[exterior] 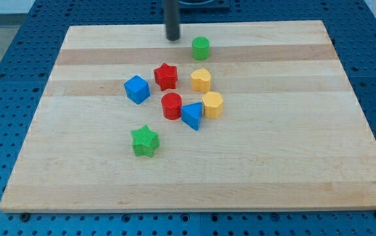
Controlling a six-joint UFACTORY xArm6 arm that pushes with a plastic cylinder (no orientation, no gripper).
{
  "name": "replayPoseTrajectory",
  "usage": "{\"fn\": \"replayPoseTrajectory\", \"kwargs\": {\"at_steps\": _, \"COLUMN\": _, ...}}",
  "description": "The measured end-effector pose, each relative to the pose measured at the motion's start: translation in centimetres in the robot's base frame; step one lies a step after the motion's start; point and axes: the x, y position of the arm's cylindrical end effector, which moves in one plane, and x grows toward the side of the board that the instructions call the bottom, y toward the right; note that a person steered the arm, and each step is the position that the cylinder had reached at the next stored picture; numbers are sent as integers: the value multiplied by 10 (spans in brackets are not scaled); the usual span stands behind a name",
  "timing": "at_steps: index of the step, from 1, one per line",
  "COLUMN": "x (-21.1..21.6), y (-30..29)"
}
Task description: Place both the red blocks at the bottom center
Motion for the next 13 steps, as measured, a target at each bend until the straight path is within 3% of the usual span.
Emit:
{"fn": "replayPoseTrajectory", "kwargs": {"at_steps": 1, "x": 40, "y": -14}}
{"fn": "replayPoseTrajectory", "kwargs": {"at_steps": 5, "x": 101, "y": 21}}
{"fn": "replayPoseTrajectory", "kwargs": {"at_steps": 9, "x": 207, "y": 25}}
{"fn": "replayPoseTrajectory", "kwargs": {"at_steps": 13, "x": 224, "y": -11}}
